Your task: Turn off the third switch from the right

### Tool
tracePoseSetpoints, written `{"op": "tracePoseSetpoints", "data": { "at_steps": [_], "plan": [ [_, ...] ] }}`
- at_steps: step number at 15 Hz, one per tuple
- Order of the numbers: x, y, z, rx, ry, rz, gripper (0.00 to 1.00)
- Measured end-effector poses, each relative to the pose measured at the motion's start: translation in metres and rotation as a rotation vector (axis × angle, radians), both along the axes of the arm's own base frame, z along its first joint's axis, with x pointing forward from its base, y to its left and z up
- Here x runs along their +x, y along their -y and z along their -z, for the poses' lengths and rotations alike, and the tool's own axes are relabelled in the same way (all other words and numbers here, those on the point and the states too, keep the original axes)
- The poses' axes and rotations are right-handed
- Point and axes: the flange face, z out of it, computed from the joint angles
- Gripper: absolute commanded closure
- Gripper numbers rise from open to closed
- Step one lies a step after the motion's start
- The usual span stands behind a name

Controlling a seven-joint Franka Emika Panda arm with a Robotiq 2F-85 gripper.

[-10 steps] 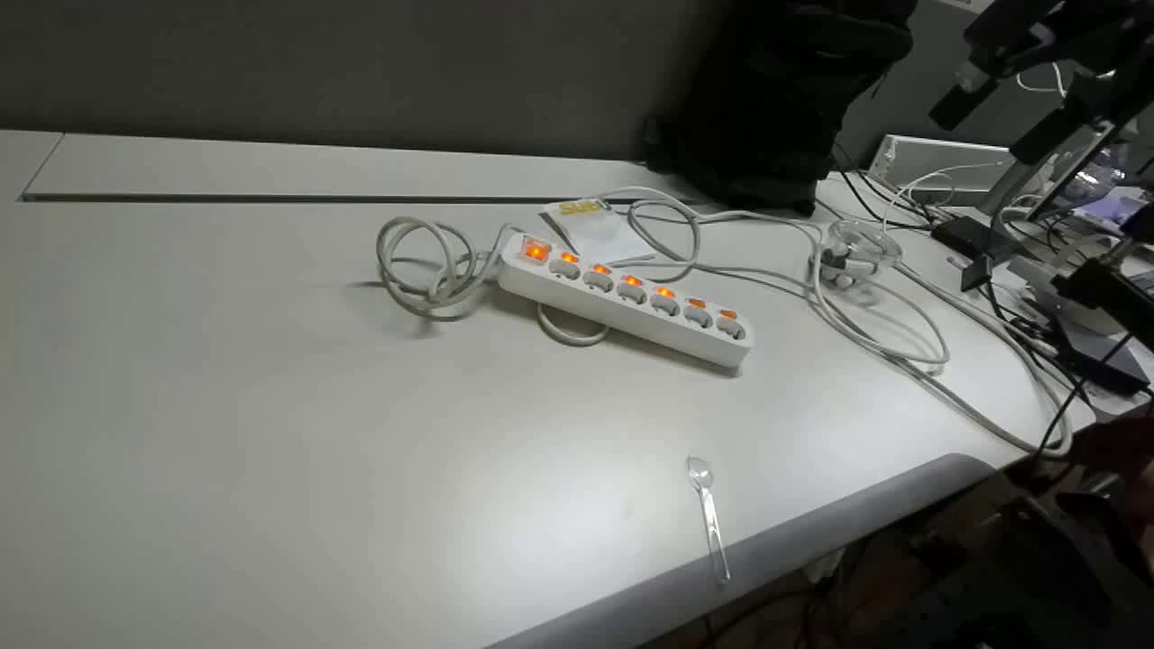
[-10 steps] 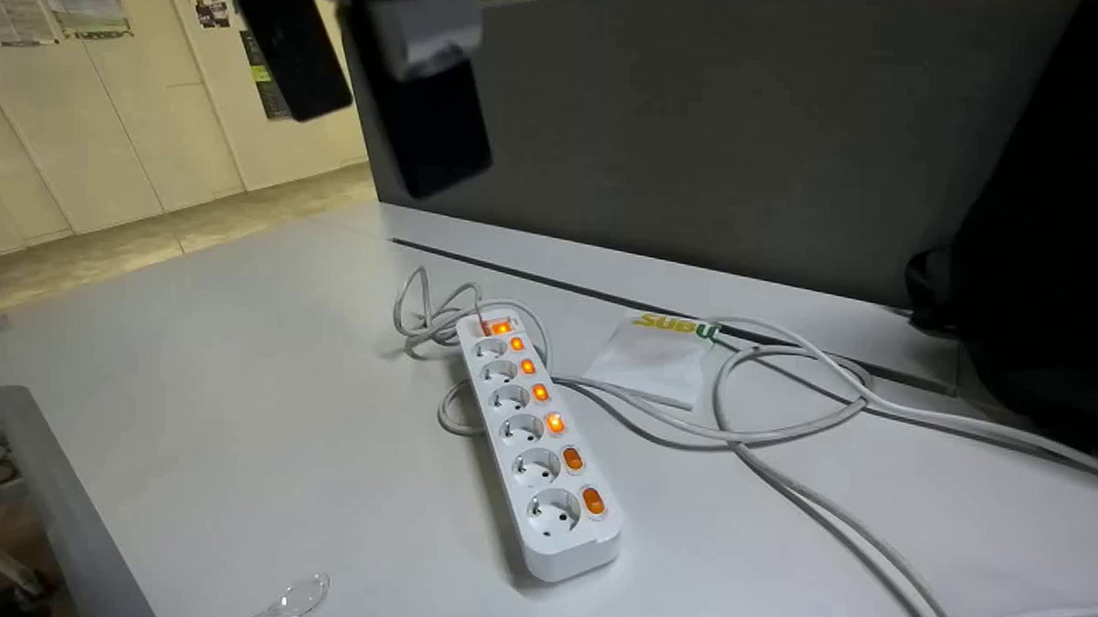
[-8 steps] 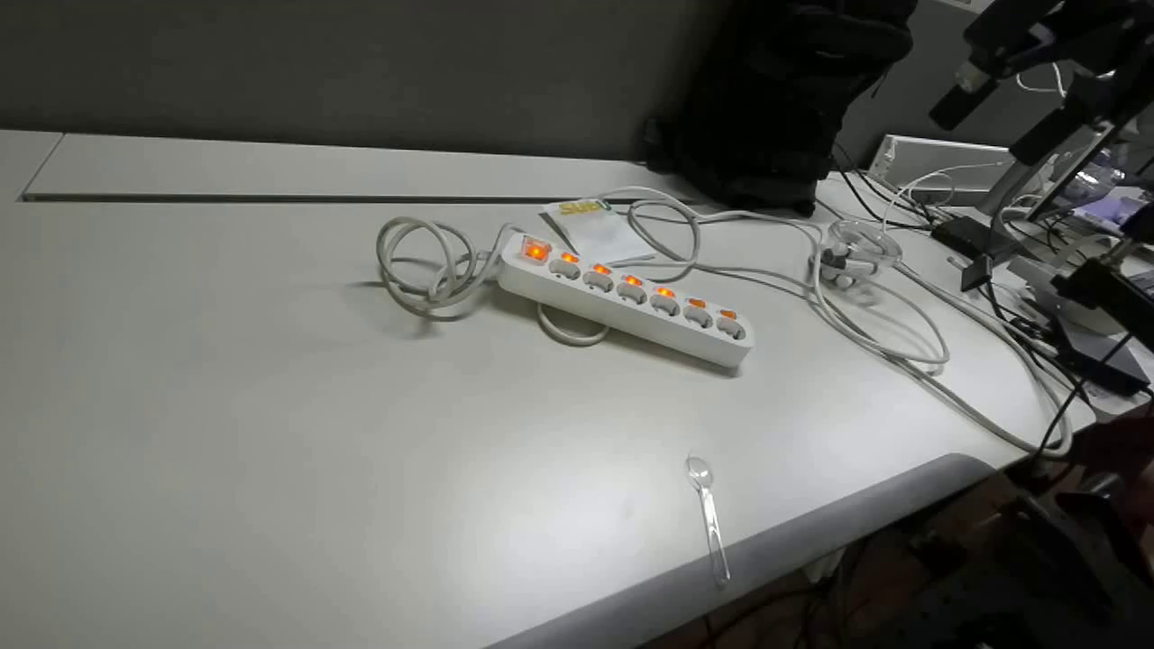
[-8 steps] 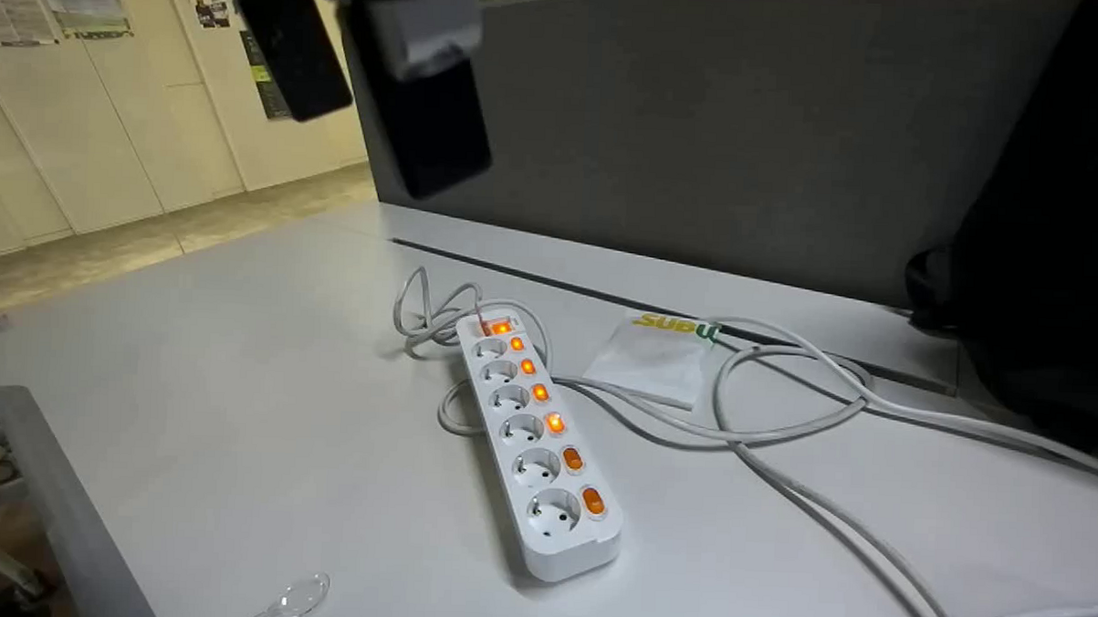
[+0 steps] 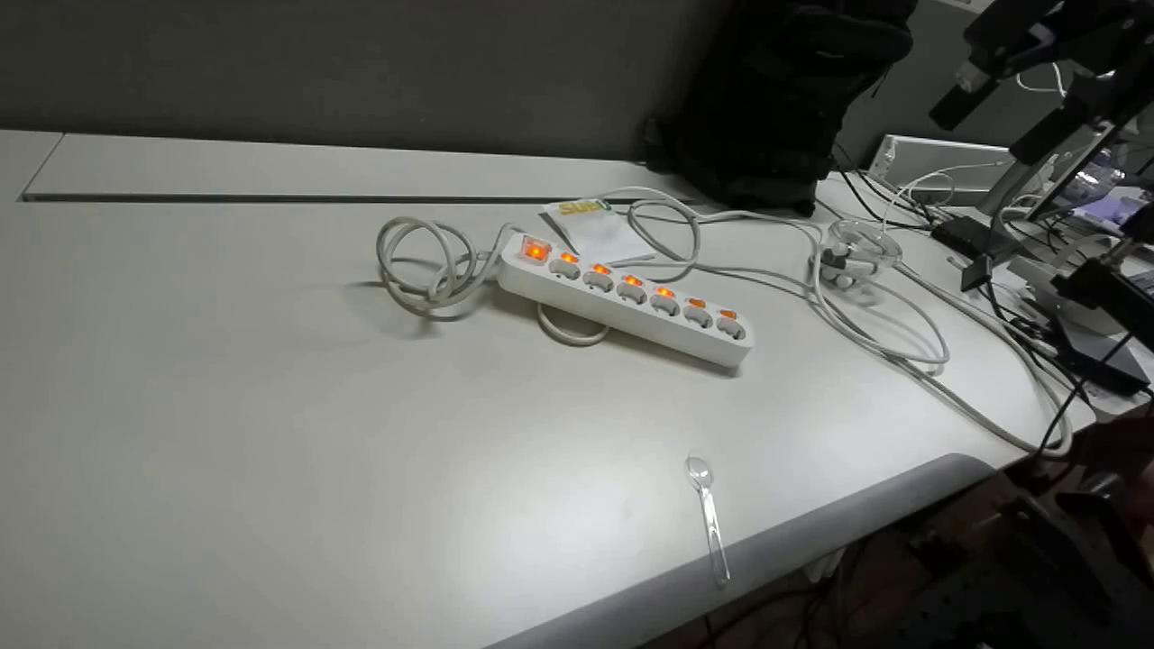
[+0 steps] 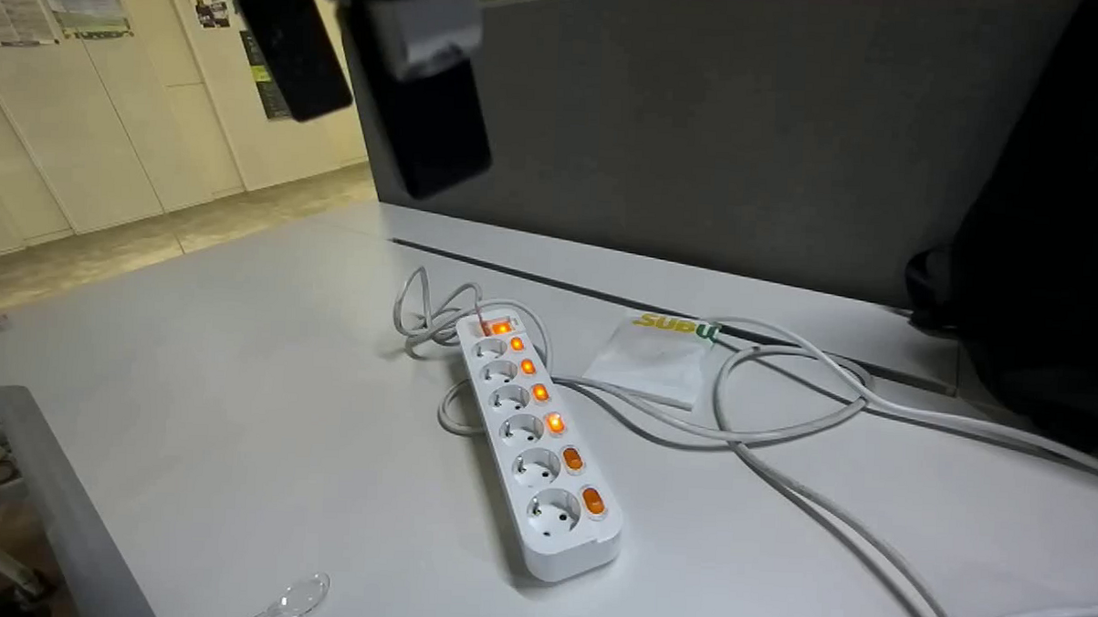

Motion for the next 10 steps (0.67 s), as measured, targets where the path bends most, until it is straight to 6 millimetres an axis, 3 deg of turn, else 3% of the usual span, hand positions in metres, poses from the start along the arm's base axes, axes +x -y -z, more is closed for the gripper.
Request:
{"op": "tracePoseSetpoints", "data": {
  "at_steps": [10],
  "plan": [
    [0.0036,0.0009,-0.003,-0.013,0.033,0.009,0.0]
  ]
}}
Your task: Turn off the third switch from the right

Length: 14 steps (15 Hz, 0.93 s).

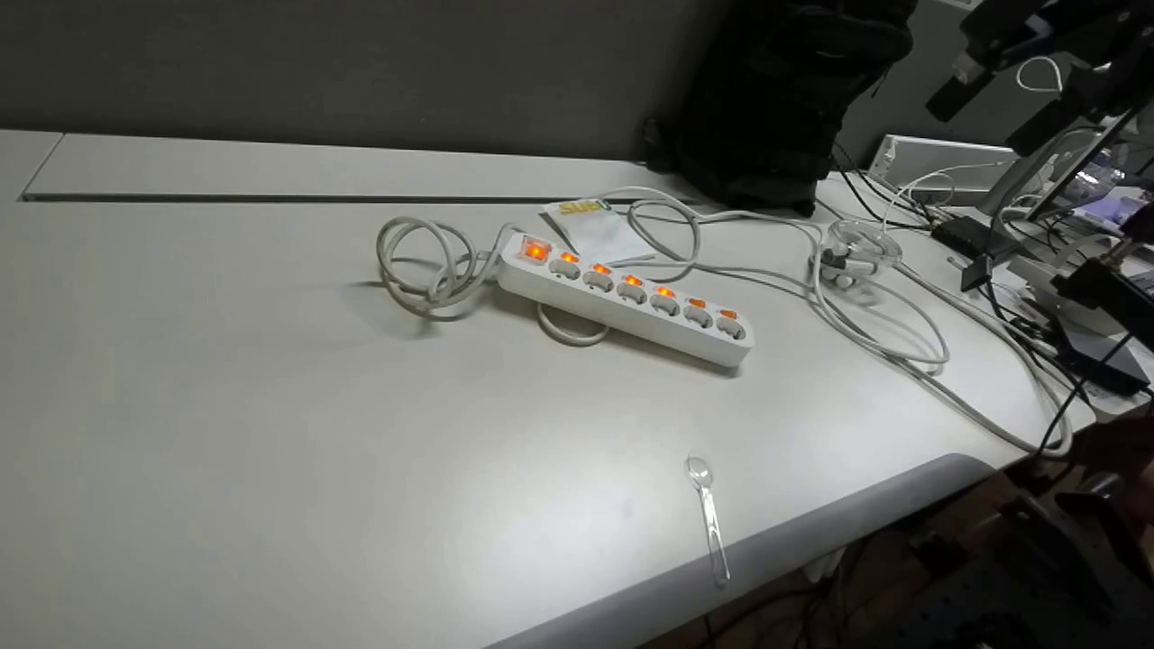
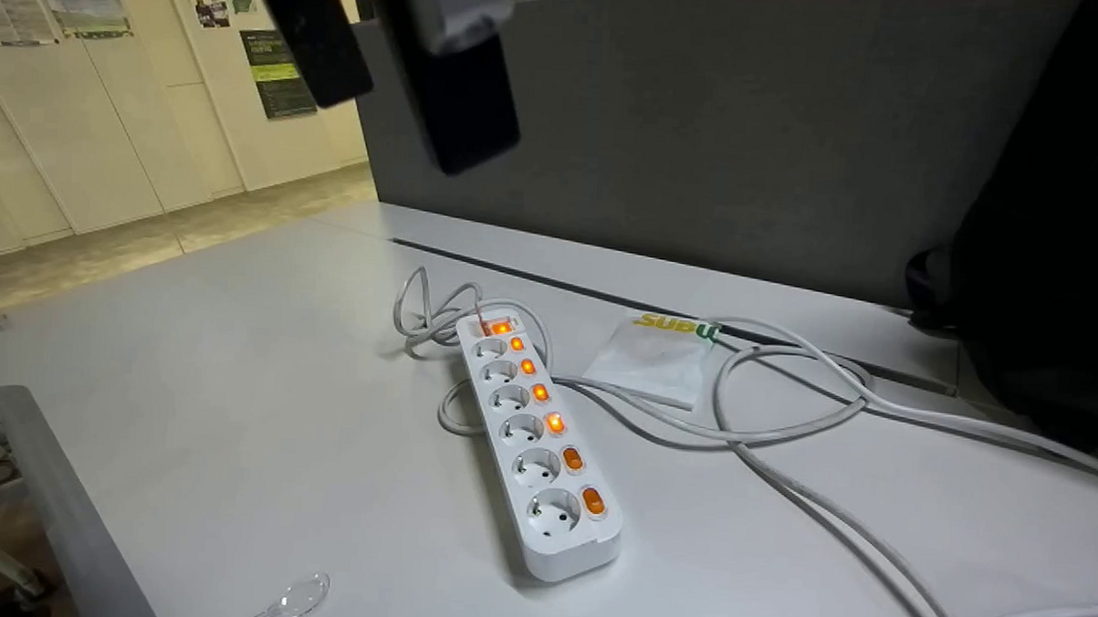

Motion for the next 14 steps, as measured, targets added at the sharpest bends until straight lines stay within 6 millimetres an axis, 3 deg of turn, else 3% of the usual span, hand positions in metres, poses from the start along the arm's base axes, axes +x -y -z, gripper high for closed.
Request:
{"op": "tracePoseSetpoints", "data": {
  "at_steps": [2,3,5,14],
  "plan": [
    [0.005,0.004,0.002,-0.007,0.032,0.021,0.0],
    [0.008,0.006,0.005,-0.011,0.045,0.034,0.25],
    [0.014,0.012,0.014,-0.03,0.063,0.054,0.32],
    [0.043,0.022,0.066,-0.057,-0.004,0.07,0.95]
  ]
}}
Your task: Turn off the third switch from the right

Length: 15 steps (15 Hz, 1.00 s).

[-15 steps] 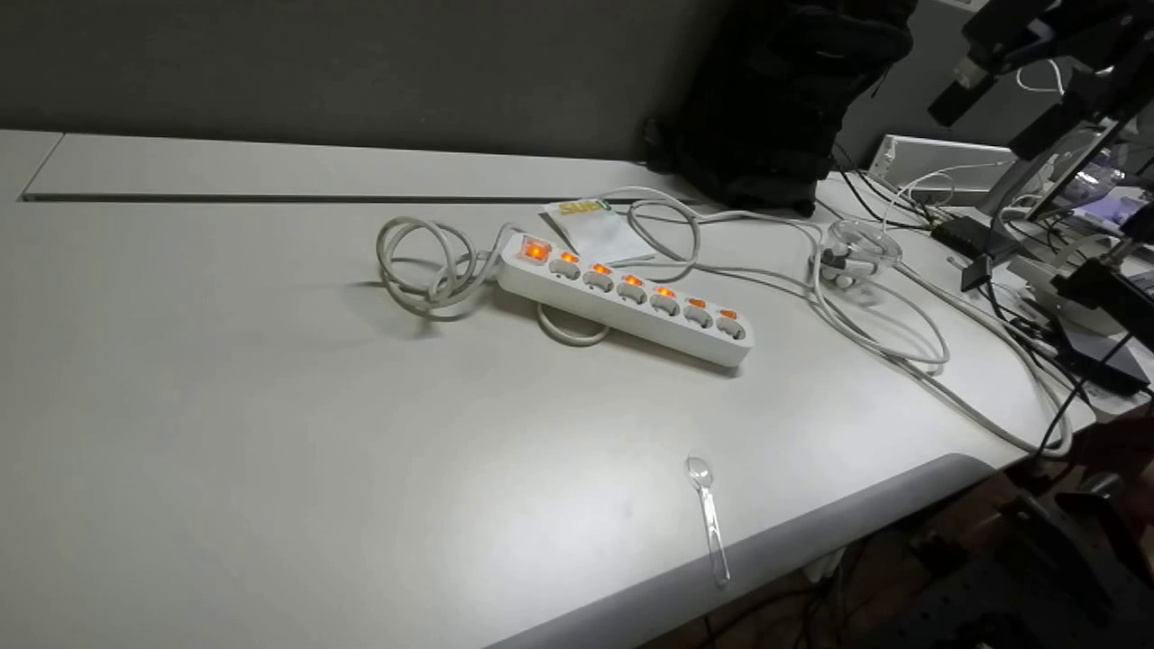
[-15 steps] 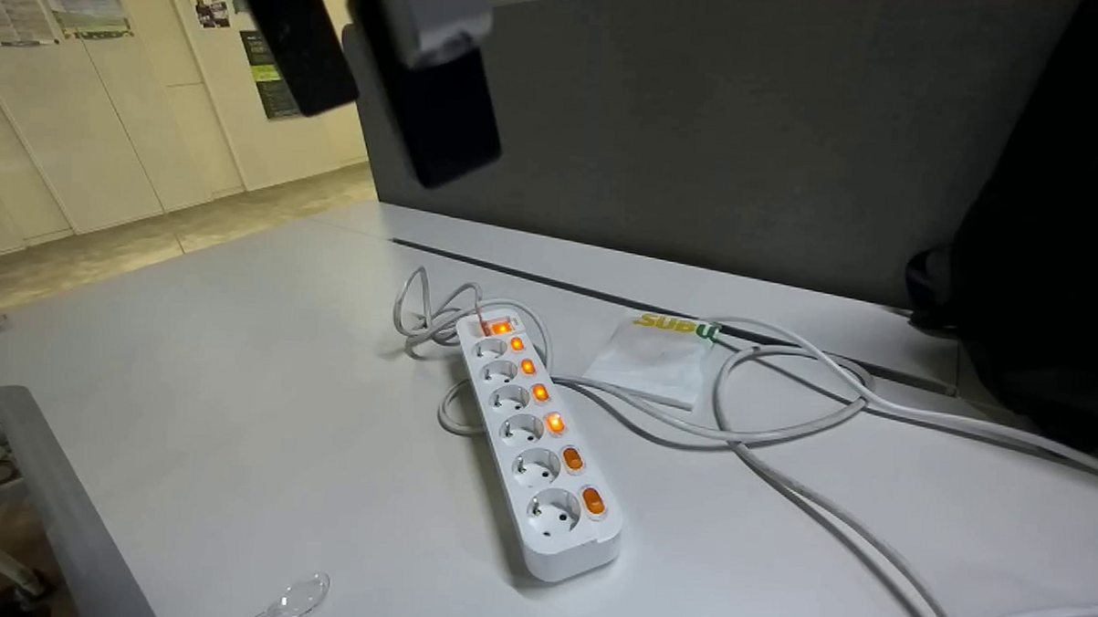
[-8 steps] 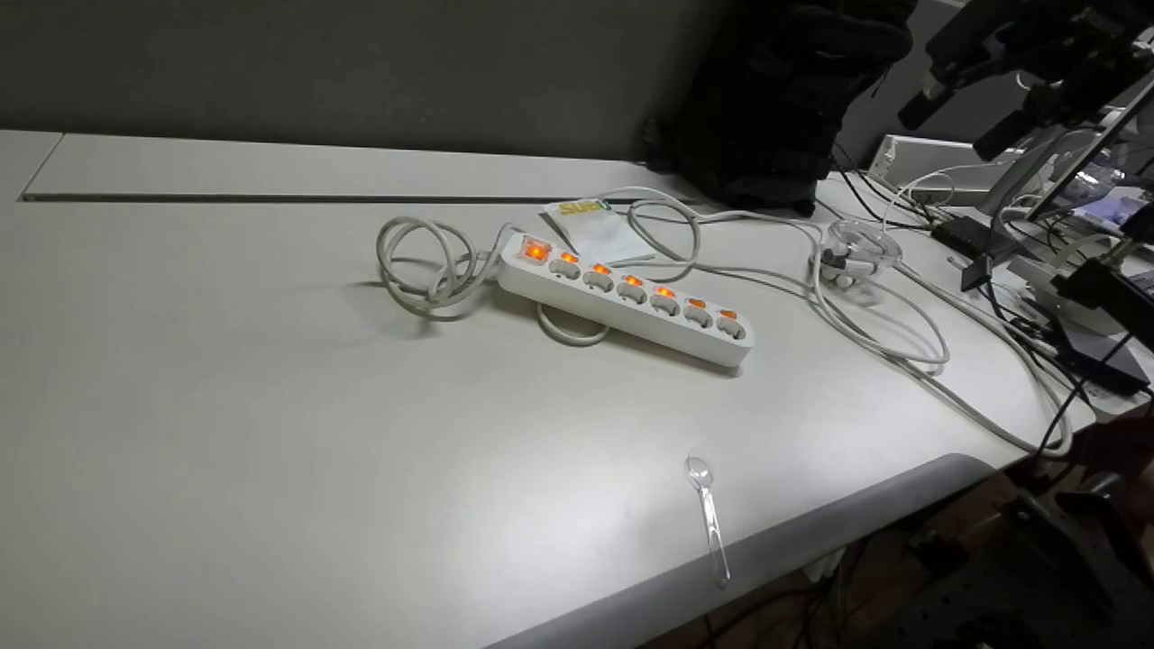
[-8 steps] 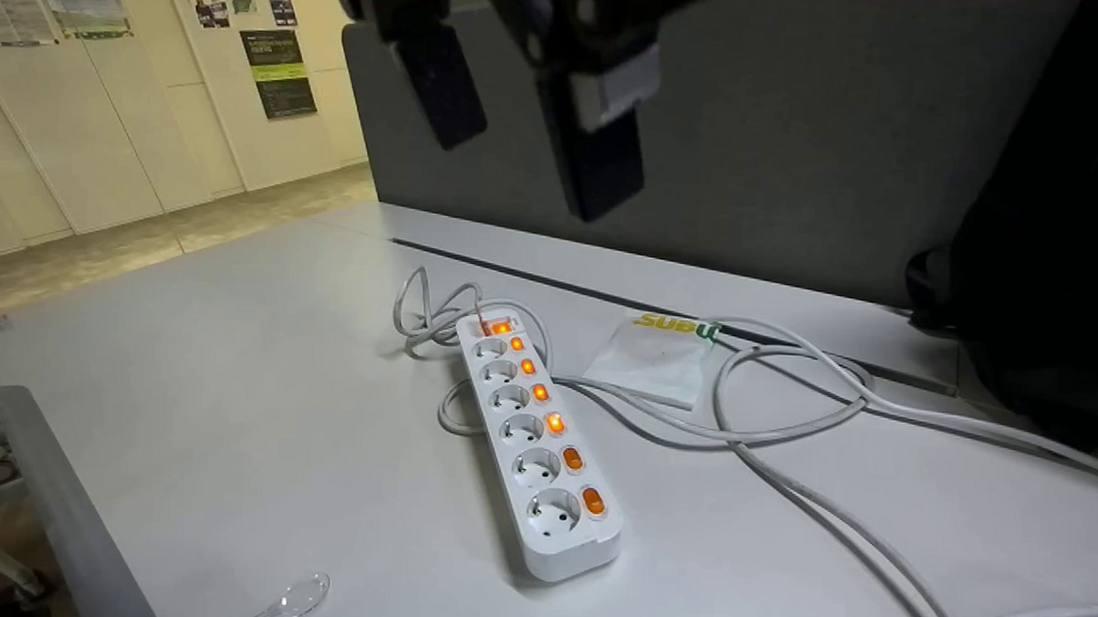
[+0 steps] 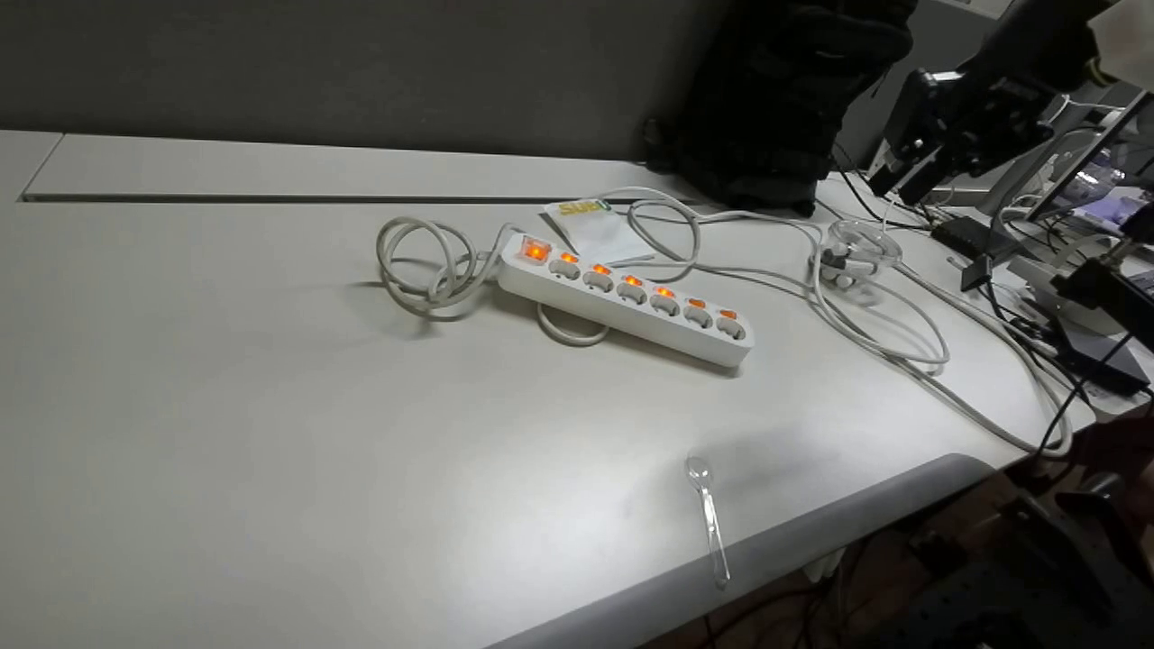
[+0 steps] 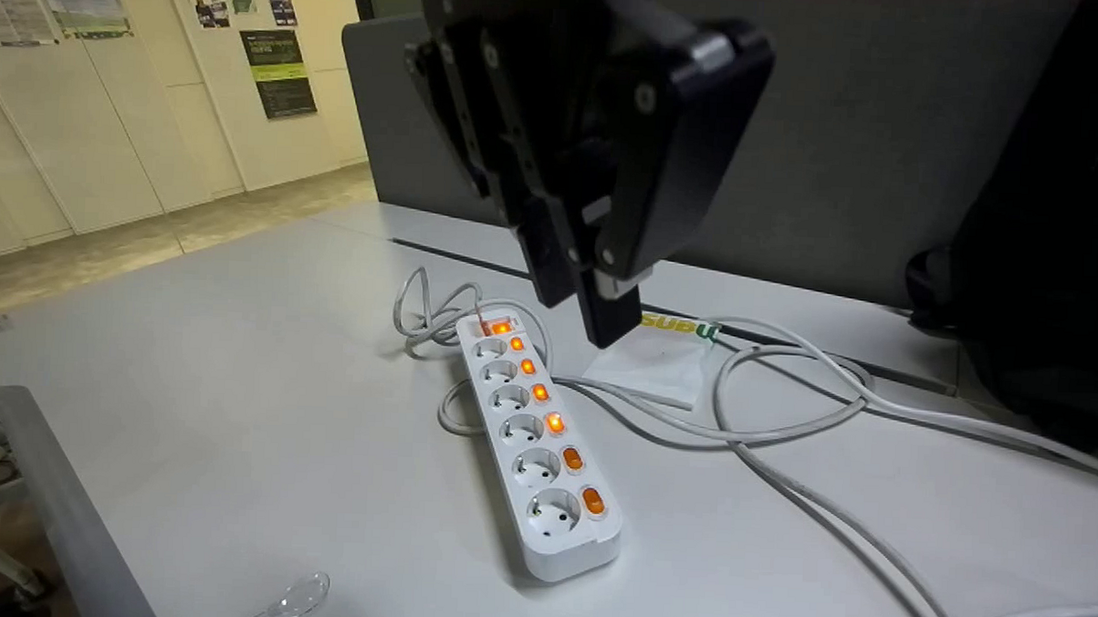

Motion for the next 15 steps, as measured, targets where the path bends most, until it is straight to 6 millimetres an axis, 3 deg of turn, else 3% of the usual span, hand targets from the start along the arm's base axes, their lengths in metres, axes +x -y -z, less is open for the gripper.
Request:
{"op": "tracePoseSetpoints", "data": {
  "at_steps": [2,8,15],
  "plan": [
    [0.009,0.0,0.007,-0.001,-0.021,-0.013,1.0],
    [0.036,-0.008,0.025,0.007,-0.076,0.002,1.0],
    [0.072,-0.032,0.062,-0.009,-0.157,0.129,1.0]
  ]
}}
